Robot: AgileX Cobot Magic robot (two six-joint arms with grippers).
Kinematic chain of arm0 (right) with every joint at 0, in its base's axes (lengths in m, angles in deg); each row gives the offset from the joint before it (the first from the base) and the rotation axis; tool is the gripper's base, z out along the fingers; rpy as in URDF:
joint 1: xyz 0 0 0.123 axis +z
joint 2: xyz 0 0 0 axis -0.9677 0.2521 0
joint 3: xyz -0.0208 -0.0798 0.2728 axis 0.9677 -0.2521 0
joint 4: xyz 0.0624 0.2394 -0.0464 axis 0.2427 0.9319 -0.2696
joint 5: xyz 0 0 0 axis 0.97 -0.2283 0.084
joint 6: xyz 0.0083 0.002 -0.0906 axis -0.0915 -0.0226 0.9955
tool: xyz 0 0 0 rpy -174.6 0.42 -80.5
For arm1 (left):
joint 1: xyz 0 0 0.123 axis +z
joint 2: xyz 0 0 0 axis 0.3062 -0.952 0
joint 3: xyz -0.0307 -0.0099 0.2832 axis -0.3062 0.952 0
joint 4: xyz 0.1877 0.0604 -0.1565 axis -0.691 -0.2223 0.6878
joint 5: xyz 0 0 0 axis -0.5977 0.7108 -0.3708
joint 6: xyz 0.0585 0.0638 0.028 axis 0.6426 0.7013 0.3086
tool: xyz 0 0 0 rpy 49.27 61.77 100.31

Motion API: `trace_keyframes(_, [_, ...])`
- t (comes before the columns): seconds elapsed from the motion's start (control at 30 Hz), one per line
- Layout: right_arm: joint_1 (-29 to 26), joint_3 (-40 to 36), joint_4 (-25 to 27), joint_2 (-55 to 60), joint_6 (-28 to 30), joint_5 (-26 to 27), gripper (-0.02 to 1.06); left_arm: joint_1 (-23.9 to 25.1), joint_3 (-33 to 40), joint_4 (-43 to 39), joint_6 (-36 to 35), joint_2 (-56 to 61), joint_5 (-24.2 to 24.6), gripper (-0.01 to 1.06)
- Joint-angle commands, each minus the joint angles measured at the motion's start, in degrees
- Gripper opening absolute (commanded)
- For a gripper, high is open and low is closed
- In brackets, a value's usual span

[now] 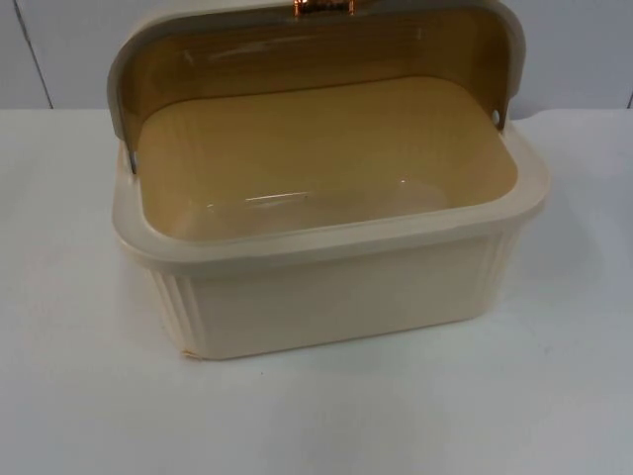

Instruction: Open the box lid with the left hand, place the block into the box with the right hand, then close the box lid with the left hand.

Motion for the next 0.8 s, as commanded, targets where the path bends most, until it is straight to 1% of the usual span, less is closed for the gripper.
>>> trace_keyframes(0.0, [-0.97, -0.29, 1.19, 1.97, 1.24, 3.59, 0.92, 0.15, -0.16, -0.07, -0.23, 0.12, 0.01, 1.02])
trace_keyframes(0.03, [-0.97, -0.29, 1.18, 2.61, 1.29, 4.27, 0.89, 0.15, -0.16, -0.07, -0.23, 0.12, 0.01, 1.02])
trace_keyframes(0.07, [-0.97, -0.29, 1.18, 2.61, 1.29, 4.27, 0.89, 0.15, -0.16, -0.07, -0.23, 0.12, 0.01, 1.02])
trace_keyframes(0.1, [-0.97, -0.29, 0.75, 3.87, 1.29, 5.12, 0.85, 0.15, -0.16, -0.17, -0.23, 0.04, -0.09, 1.02])
trace_keyframes(0.13, [-0.97, -0.29, 0.63, 4.93, 1.29, 6.09, 0.84, 0.15, -0.16, -0.17, 0.00, 0.04, -0.19, 1.02])
trace_keyframes(0.23, [-0.97, -0.29, 0.63, 9.11, 1.29, 8.01, 0.93, 0.15, -0.16, -0.17, 0.57, 0.04, -0.19, 1.02])
trace_keyframes(0.37, [-0.97, -0.29, 0.40, 13.29, 1.29, 10.01, 0.97, 0.15, -0.16, -0.28, 0.56, 0.04, -0.19, 1.02])
trace_keyframes(0.43, [-0.97, -0.29, 0.52, 15.83, 0.63, 12.27, 0.96, 0.15, -0.16, -0.60, 0.56, 0.04, -0.19, 1.02])
trace_keyframes(0.47, [-0.97, -0.29, 0.52, 15.83, 0.63, 12.27, 0.96, 0.15, -0.16, -0.60, 0.56, 0.04, -0.19, 1.02])
trace_keyframes(0.53, [-0.97, -0.29, 0.52, 18.51, -3.11, 15.41, 0.96, 0.15, -0.16, -0.83, 0.56, 0.04, -0.19, 1.02])
trace_keyframes(0.57, [-0.97, 0.22, 0.52, 19.61, -3.57, 16.04, 0.96, 0.15, -0.16, -1.25, 0.56, 0.04, -0.19, 1.02])
trace_keyframes(0.7, [-0.97, 2.05, 0.52, 22.05, -3.57, 16.17, 0.96, 0.15, -0.16, -2.01, 0.56, 0.04, 0.03, 1.02])
trace_keyframes(0.77, [-0.97, 3.83, 0.52, 23.80, -3.65, 15.04, 0.96, 0.15, -0.16, -2.30, 0.56, 0.04, 0.03, 1.02])
